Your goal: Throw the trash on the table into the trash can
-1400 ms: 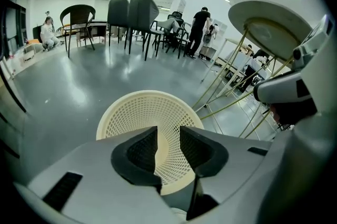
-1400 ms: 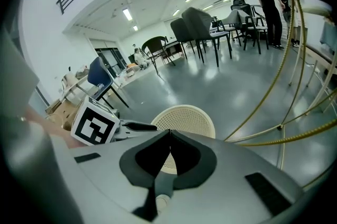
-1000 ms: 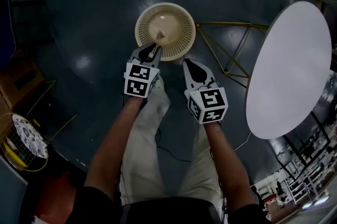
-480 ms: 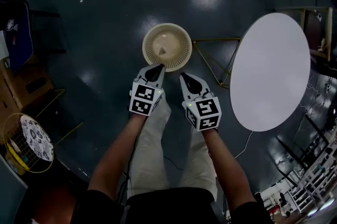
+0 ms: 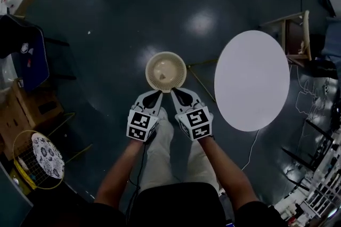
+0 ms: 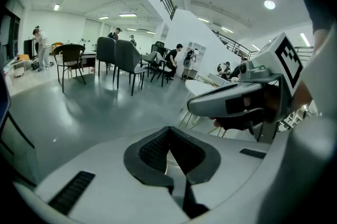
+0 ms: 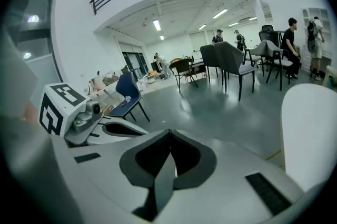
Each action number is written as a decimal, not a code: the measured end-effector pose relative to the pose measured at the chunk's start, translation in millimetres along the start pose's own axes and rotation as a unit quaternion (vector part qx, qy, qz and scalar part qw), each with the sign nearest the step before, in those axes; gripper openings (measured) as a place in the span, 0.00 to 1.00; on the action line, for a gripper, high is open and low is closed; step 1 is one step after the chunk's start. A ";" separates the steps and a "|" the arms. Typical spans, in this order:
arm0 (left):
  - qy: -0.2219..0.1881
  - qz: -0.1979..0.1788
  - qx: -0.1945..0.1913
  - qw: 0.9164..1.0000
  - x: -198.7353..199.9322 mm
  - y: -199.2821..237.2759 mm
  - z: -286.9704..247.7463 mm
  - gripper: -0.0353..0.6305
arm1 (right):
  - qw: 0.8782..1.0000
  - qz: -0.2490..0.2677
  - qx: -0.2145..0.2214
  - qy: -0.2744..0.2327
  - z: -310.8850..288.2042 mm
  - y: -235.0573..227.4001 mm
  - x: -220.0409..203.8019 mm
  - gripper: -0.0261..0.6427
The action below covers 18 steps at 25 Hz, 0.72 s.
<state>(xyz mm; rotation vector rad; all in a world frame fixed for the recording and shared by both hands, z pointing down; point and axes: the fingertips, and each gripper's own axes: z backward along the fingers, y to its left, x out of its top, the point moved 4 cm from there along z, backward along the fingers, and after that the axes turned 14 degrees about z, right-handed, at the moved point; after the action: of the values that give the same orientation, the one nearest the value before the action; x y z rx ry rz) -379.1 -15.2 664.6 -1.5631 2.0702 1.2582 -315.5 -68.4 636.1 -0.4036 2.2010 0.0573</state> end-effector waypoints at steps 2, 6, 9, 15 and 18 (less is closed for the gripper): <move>-0.011 -0.003 -0.003 1.000 3.1 -25.0 23.1 0.08 | 1.000 0.007 -0.005 -0.010 29.2 11.2 13.0 0.06; -0.038 -0.013 -0.012 0.999 29.5 -59.2 52.3 0.08 | 0.999 0.026 -0.019 -0.030 71.8 18.5 43.4 0.06; -0.051 -0.026 -0.021 0.998 54.5 -77.3 72.3 0.08 | 0.998 0.039 -0.022 -0.037 94.1 25.3 67.6 0.07; -0.086 -0.048 -0.038 0.994 90.5 -104.6 109.6 0.08 | 0.995 0.064 -0.033 -0.061 133.2 45.2 109.2 0.06; -0.103 -0.052 -0.039 0.993 104.6 -114.7 121.4 0.08 | 0.994 0.074 -0.039 -0.078 147.3 47.4 126.7 0.06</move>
<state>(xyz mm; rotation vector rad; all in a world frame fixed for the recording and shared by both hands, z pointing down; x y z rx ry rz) -353.3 2.6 470.1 -1.4820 1.8098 1.4112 -289.2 -30.5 441.5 -0.2689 2.0759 0.2469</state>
